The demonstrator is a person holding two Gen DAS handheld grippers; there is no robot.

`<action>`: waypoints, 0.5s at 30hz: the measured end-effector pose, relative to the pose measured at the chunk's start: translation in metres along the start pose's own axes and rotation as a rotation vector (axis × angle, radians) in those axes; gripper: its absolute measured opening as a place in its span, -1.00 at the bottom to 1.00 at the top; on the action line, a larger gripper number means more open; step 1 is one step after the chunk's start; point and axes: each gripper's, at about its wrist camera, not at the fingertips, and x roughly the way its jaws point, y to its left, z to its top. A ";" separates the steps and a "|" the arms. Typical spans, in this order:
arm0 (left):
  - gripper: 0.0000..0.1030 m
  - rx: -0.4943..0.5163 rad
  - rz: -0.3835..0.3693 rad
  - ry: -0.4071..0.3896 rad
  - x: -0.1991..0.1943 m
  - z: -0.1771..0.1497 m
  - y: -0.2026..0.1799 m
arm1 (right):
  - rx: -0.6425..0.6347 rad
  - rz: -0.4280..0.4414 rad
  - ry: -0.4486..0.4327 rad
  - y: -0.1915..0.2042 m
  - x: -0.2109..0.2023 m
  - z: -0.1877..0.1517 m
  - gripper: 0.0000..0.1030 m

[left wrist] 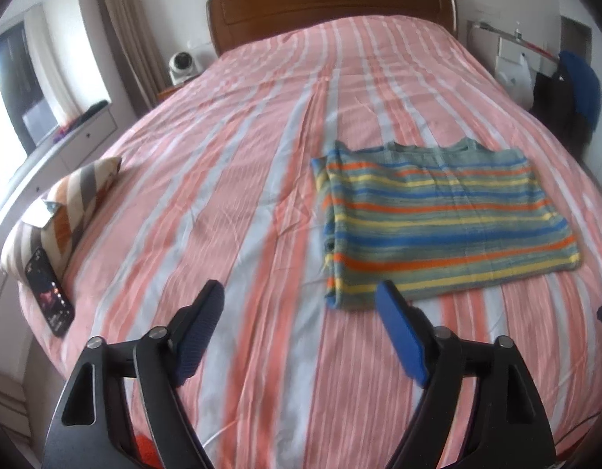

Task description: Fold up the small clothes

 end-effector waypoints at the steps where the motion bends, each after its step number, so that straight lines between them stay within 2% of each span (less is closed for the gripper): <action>1: 0.69 0.015 0.003 -0.006 -0.001 -0.002 -0.006 | -0.004 -0.005 -0.003 0.001 -0.001 -0.002 0.35; 6: 0.79 0.091 -0.017 -0.010 0.004 -0.018 -0.038 | -0.007 -0.037 -0.035 0.002 -0.005 -0.013 0.53; 10: 0.89 0.063 -0.096 -0.049 0.016 -0.041 -0.056 | -0.017 -0.114 -0.093 -0.001 -0.007 -0.026 0.60; 12: 0.89 0.065 -0.120 -0.037 0.031 -0.055 -0.065 | -0.035 -0.164 -0.106 -0.001 -0.005 -0.033 0.74; 15: 0.93 0.071 -0.128 0.028 0.063 -0.077 -0.075 | -0.073 -0.194 -0.109 0.000 0.002 -0.041 0.78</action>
